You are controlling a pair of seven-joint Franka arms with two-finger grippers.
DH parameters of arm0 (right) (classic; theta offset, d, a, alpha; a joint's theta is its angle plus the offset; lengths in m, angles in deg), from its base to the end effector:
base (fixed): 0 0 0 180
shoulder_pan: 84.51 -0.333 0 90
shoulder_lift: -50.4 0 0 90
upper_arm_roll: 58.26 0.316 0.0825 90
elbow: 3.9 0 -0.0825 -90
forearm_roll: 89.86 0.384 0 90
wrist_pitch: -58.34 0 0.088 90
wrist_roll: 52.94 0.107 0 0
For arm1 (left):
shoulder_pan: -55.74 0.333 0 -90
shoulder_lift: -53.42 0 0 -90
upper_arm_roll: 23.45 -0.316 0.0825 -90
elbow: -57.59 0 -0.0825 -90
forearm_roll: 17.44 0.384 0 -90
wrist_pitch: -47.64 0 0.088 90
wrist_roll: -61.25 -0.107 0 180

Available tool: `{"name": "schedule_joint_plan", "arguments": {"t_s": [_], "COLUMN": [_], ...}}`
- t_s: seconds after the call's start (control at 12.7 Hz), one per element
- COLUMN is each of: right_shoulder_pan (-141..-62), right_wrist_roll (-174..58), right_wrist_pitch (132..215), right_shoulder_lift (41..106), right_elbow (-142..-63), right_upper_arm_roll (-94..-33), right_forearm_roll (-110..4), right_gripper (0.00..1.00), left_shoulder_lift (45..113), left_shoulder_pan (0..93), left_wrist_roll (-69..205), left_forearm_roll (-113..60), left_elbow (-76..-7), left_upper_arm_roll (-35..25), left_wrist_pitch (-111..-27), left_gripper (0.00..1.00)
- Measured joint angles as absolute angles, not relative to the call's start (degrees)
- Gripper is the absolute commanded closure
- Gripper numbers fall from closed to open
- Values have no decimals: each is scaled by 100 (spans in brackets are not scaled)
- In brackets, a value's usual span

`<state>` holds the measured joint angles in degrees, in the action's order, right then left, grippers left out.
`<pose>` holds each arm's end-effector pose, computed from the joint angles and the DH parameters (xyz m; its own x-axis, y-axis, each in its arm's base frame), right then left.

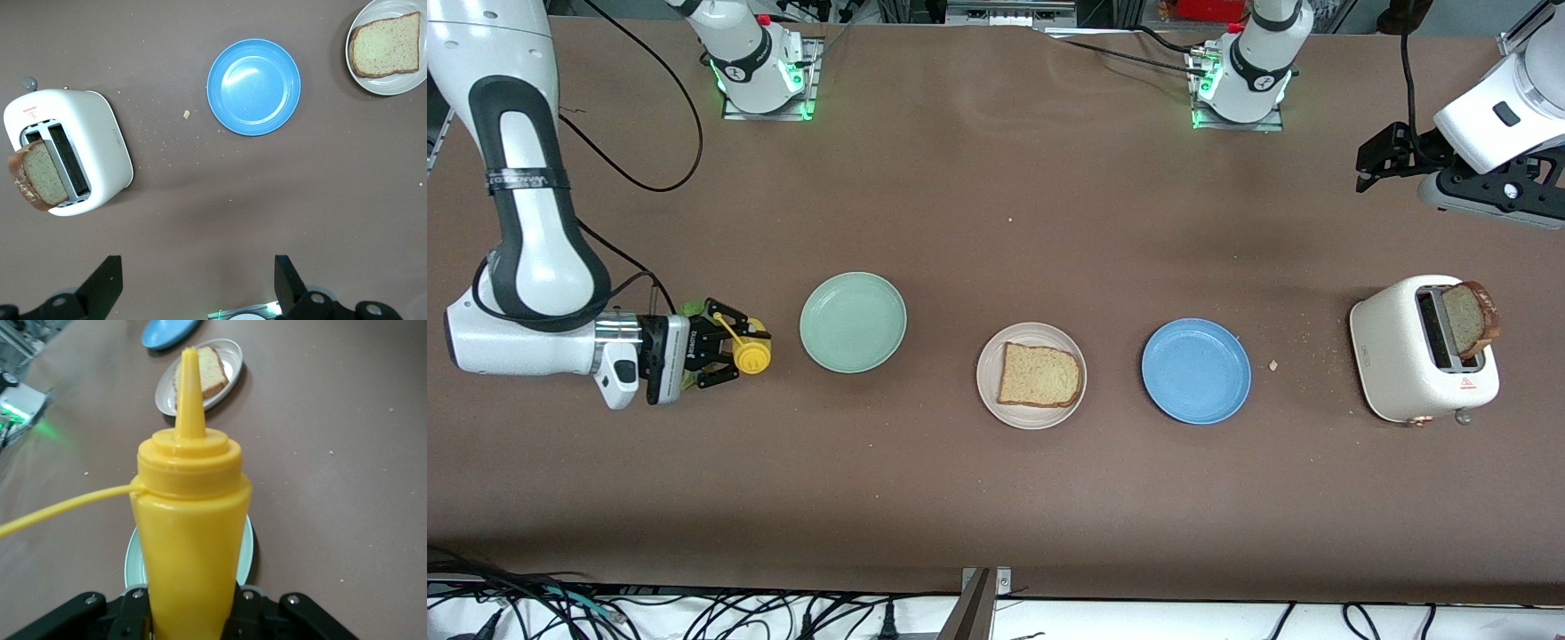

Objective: Make sandwich in beige plate with both arms
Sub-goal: 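Carry the yellow bottle with the right gripper over the beige plate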

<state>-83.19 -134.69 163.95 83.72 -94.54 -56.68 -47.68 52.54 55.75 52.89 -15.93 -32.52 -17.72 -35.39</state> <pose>0.6684 0.0539 0.2944 0.5017 0.6998 0.5084 0.8471 -0.2783 -0.4528 0.5340 -0.0508 0.6220 0.9646 -0.2393 -0.1109 -0.2421 -0.9702 -0.0119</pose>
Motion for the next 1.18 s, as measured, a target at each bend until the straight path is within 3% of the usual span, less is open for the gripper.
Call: {"name": "schedule_joint_plan", "arguments": {"t_s": [0.55,1.18], "right_shoulder_pan": [-9237,-10833], "right_wrist_roll": [-11047,-8443], "right_wrist_pitch": [17000,17250], "right_shoulder_lift": [8362,8369], "right_elbow": [-9096,-8792], "right_upper_arm_roll": [-5646,-5617], "right_forearm_roll": [-5779,-8417], "right_gripper": [68,68], "left_shoulder_lift": [5254,5254], "left_shoulder_pan": [5575,5575], "left_wrist_roll": [5286,5285], "left_forearm_roll": [-1593,-1593], "left_elbow": [-3252,-3252], "left_upper_arm_roll": [-1772,-1772], "left_wrist_pitch": [-3535,-3534], "left_gripper": [0,0]}}
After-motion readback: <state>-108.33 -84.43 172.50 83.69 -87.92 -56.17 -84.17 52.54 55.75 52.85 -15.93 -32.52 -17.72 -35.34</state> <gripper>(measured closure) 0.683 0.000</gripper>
